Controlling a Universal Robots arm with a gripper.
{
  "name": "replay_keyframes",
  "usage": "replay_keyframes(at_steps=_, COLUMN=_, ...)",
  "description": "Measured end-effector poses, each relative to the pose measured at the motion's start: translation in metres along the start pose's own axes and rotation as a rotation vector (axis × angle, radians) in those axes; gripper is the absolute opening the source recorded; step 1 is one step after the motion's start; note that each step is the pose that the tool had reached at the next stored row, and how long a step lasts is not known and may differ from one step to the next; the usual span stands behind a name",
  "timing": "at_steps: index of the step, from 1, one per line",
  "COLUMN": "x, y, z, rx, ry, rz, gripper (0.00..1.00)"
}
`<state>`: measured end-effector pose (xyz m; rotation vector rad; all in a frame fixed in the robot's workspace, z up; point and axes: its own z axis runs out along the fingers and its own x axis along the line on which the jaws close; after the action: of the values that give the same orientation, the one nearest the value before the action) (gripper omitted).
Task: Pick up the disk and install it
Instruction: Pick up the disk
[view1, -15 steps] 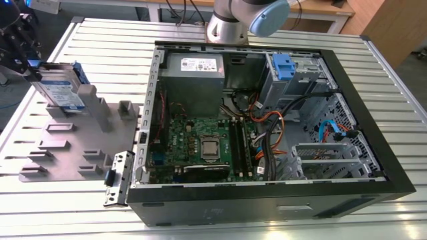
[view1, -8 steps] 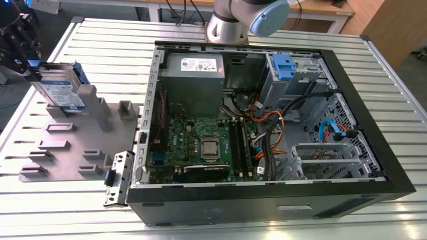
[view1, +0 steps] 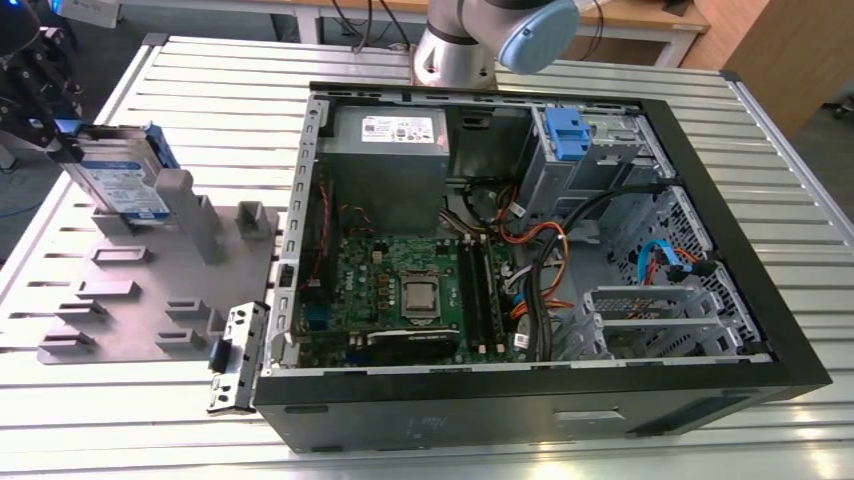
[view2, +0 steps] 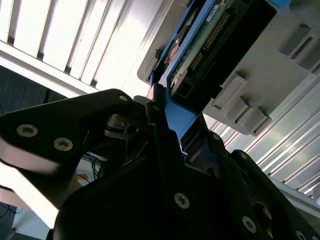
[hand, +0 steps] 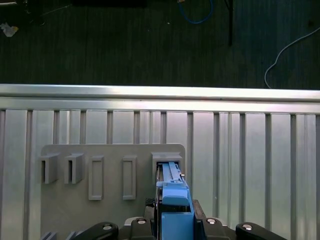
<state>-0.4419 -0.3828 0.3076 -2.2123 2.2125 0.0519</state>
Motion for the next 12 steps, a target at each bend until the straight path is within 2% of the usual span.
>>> replay_keyframes(at_steps=3, x=-0.0001, y=0.0001, z=-0.004, rx=0.0001, ry=0.0, rz=0.0, gripper=0.36)
replay_keyframes(at_steps=12, x=-0.0015, y=0.0004, z=-0.0222, rx=0.0, ry=0.0, rz=0.0, gripper=0.36)
